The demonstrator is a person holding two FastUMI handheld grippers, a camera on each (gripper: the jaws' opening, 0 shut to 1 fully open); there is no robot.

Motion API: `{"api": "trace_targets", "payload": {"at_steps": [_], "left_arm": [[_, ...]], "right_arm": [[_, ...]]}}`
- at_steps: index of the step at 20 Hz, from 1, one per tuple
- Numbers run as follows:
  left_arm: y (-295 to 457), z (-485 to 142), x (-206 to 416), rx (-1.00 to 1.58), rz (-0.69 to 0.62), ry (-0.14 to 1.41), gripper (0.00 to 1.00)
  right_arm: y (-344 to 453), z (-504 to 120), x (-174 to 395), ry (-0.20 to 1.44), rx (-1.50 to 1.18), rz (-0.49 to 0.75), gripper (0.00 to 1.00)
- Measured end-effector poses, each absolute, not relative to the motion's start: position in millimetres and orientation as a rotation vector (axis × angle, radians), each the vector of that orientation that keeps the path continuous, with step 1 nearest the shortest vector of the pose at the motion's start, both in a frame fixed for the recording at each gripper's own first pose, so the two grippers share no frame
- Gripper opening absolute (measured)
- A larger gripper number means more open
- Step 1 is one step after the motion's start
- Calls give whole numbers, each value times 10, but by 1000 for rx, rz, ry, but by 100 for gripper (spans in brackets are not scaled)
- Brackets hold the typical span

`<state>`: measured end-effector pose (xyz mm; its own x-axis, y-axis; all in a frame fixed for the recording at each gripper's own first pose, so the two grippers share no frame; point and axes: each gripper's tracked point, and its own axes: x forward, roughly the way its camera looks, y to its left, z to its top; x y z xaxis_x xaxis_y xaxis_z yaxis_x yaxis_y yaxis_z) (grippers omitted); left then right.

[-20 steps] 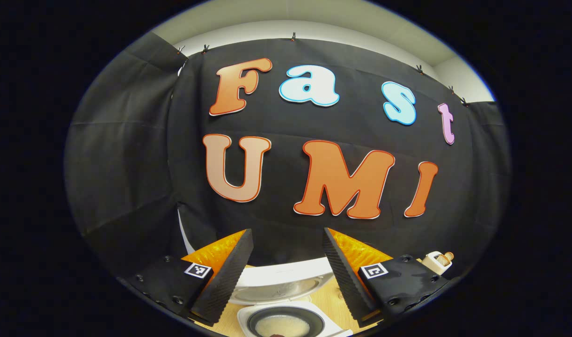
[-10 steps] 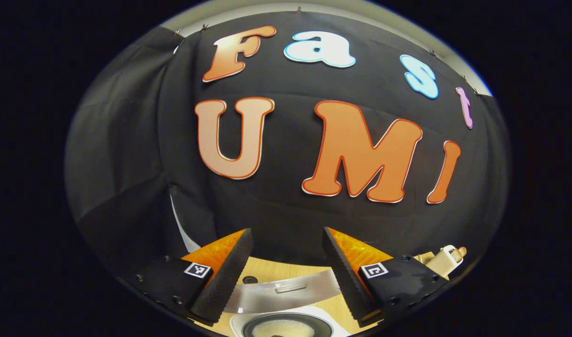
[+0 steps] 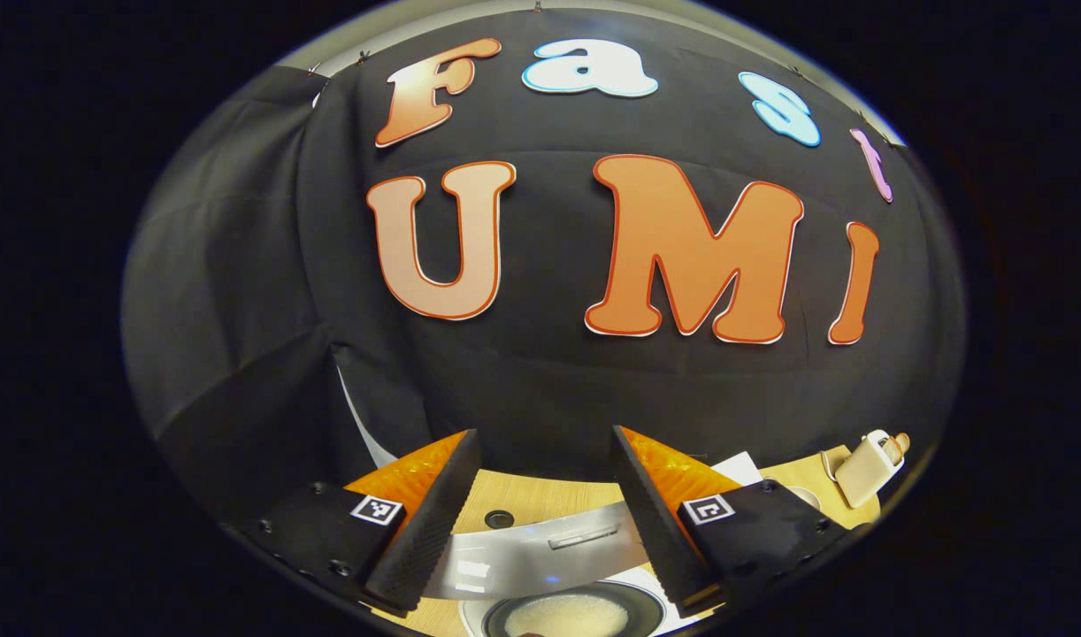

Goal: Close the left gripper, press the button to open the rice cooker; take a wooden spoon from the chopstick holder with the right hand, scoop a spoonful of rice and pour it into the rice cooker, then put the wooden spoon back into the chopstick holder.

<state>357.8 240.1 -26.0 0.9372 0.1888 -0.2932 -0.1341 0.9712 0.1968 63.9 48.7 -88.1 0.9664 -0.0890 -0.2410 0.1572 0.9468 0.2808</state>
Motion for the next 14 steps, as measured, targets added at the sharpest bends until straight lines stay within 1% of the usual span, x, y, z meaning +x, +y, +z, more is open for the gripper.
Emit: {"api": "trace_targets", "payload": {"at_steps": [3,8,10,11,12,14], "left_arm": [[2306,-301,3355,175,158,317,99],[2127,-486,2908,161,149,336,99],[2044,-625,2680,152,142,347,99],[2018,-720,2570,149,144,354,97],[1982,-813,2452,144,146,361,99],[1942,-1035,2243,134,156,388,99]], "right_arm": [[528,-759,645,202,269,-87,95],[555,-760,714,211,225,2,95],[559,-735,726,207,216,37,95],[554,-724,739,207,209,53,95],[545,-707,742,206,198,66,95],[502,-667,756,199,173,83,95]]}}
